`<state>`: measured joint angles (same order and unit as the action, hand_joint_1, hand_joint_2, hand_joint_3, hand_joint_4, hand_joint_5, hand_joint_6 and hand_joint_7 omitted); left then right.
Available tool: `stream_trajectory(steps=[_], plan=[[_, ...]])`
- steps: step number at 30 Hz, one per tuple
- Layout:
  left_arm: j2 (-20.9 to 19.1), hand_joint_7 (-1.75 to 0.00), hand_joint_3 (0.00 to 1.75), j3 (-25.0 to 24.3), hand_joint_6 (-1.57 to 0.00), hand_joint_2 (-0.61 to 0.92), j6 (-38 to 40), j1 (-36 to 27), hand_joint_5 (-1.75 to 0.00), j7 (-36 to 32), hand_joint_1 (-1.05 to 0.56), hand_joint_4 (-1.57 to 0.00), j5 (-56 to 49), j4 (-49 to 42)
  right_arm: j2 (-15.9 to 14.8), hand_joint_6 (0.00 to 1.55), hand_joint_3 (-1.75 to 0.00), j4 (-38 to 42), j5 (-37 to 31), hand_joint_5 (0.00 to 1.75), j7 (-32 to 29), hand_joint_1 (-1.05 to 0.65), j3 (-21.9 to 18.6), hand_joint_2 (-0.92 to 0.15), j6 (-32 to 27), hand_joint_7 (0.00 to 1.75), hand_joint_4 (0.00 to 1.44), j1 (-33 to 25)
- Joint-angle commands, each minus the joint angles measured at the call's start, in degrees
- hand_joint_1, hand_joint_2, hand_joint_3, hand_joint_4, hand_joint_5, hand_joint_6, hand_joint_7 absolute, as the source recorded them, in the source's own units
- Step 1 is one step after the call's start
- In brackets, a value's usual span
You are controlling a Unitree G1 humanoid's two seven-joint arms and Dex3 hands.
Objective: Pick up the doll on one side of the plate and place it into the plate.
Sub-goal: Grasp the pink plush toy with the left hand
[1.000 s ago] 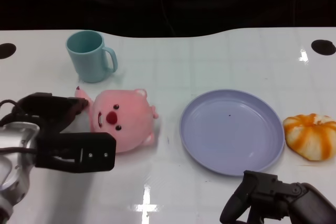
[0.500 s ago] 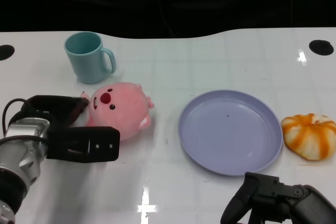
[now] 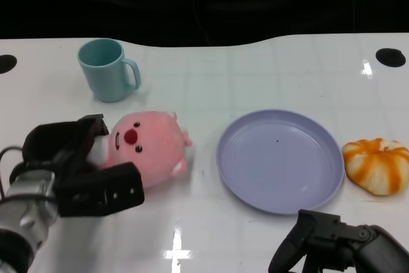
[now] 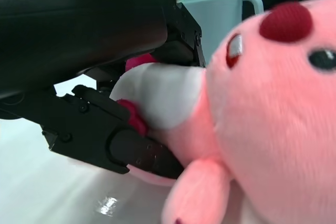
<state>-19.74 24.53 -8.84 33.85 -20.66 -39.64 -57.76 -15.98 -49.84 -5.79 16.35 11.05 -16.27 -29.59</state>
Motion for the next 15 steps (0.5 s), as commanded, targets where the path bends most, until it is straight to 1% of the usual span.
stream_trajectory(steps=[1,3,6,7,9,10,14,15], plan=[[0.39,-1.74,0.91,-2.26,-0.71,0.62,-0.85,-3.31,-1.75,-1.48,-0.19,-0.94,3.05,-0.29,-0.53,0.60,-0.33,-0.10,0.20,1.57,0.06,-0.25,-0.27,-0.92,-0.32,1.27,0.68,0.45],[0.38,-1.75,0.97,-2.77,-0.70,0.61,-0.98,-3.65,-1.75,-1.55,-0.20,-0.93,3.98,0.12,-0.55,0.60,-0.33,-0.07,0.22,1.57,0.07,-0.25,-0.27,-0.92,-0.35,1.27,0.68,0.51],[0.32,-1.75,0.99,-2.63,-0.70,0.60,-0.96,-3.70,-1.75,-1.58,-0.20,-0.93,4.26,0.22,-0.56,0.60,-0.33,-0.07,0.22,1.57,0.06,-0.25,-0.27,-0.92,-0.37,1.27,0.68,0.52],[0.34,-1.75,1.00,-5.03,-0.70,0.60,-1.97,-5.21,-1.75,-0.87,-0.20,-0.93,7.23,3.84,-0.60,0.60,-0.33,0.16,0.28,1.57,0.12,-0.25,-0.37,-0.92,-0.27,1.27,0.68,0.65],[0.24,-1.75,1.20,-8.64,-0.74,0.49,-3.15,-7.79,-1.75,0.97,-0.15,-0.95,11.62,10.43,-0.65,0.60,-0.33,0.60,0.28,1.57,0.18,-0.25,-0.44,-0.92,0.01,1.27,0.68,0.91],[0.09,-1.75,1.24,-9.67,-0.75,0.48,-2.99,-8.79,-1.75,1.98,-0.14,-0.95,12.77,13.47,-0.61,0.60,-0.33,0.84,0.35,1.57,0.20,-0.25,-0.43,-0.92,0.16,1.27,0.69,1.04],[-0.31,-1.75,1.31,-10.73,-0.76,0.42,-1.29,-10.73,-1.75,4.82,-0.13,-0.97,13.16,20.96,-0.44,0.60,-0.33,1.07,0.39,1.56,0.12,-0.25,-0.18,-0.92,-0.16,1.27,0.68,1.29],[-0.25,-1.75,1.34,-10.88,-0.77,0.41,-0.41,-10.95,-1.75,5.87,-0.15,-0.98,13.13,22.98,-0.46,0.60,-0.33,1.11,0.30,1.56,0.10,-0.25,-0.08,-0.92,-0.18,1.27,0.68,1.37]])
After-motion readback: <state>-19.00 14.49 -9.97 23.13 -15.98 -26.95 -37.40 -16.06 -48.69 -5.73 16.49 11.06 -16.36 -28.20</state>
